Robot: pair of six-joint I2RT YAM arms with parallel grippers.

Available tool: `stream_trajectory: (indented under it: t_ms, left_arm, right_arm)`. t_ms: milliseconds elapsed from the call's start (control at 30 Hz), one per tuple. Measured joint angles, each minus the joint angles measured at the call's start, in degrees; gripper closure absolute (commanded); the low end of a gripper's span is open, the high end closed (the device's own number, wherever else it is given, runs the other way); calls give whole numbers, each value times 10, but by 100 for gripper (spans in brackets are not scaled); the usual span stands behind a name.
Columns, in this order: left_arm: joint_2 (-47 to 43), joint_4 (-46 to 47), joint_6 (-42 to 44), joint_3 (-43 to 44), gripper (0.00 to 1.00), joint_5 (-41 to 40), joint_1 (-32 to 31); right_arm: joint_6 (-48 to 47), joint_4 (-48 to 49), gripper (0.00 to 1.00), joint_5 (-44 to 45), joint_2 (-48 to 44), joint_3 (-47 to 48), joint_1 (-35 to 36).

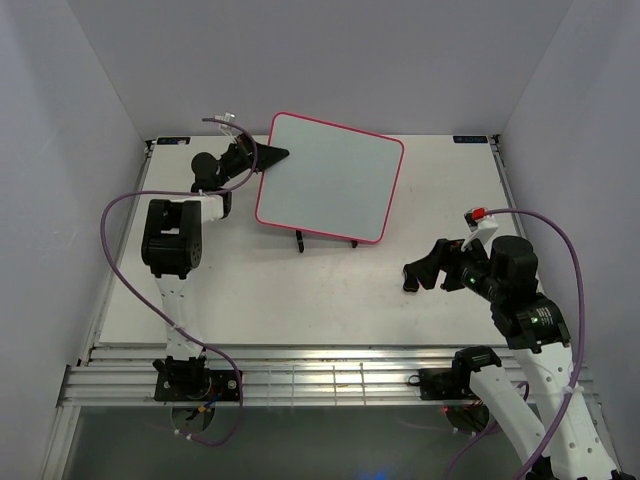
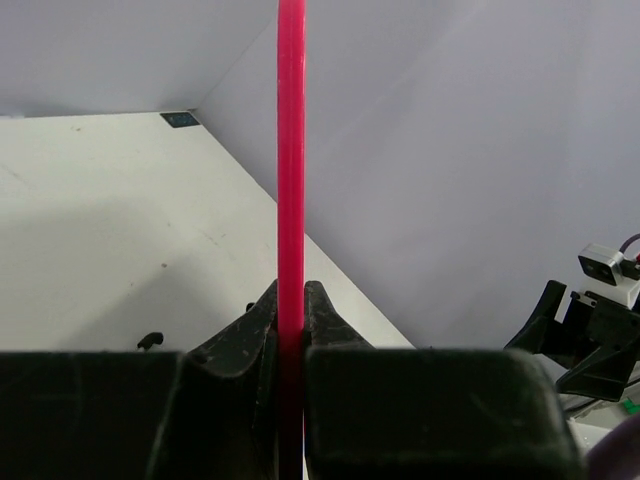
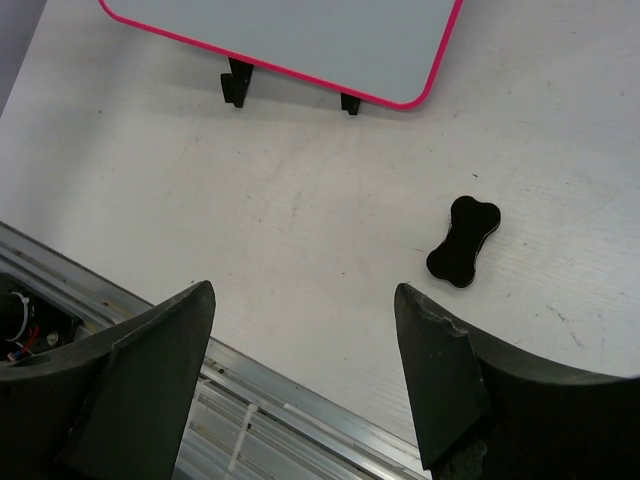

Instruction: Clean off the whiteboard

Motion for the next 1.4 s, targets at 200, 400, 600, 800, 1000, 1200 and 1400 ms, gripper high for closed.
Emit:
stream_trajectory:
  t_ms: [200, 400, 600, 800, 1000, 1200, 1400]
  left_arm:
    - [22, -1, -14, 8, 100, 0, 7]
    - [26, 1, -25, 12, 100, -15, 3]
    - [26, 0, -39, 19, 100, -46, 3]
    - [27, 3, -43, 55, 100, -56, 4]
    - [33, 9, -43, 55, 100, -49, 7]
    - [37, 8, -35, 39, 100, -36, 9]
    - [49, 7, -26, 39, 100, -33, 10]
  right_arm:
    - [-5, 4, 22, -13, 6, -8, 0]
    - [-12, 7, 22, -21, 9, -8, 0]
    - [-15, 8, 22, -32, 15, -8, 0]
    - [-18, 8, 22, -39, 17, -8, 0]
    - [-27, 7, 22, -44, 17, -8, 0]
    - [-28, 7, 22, -56, 23, -8, 0]
    - [-30, 8, 22, -65, 24, -8, 0]
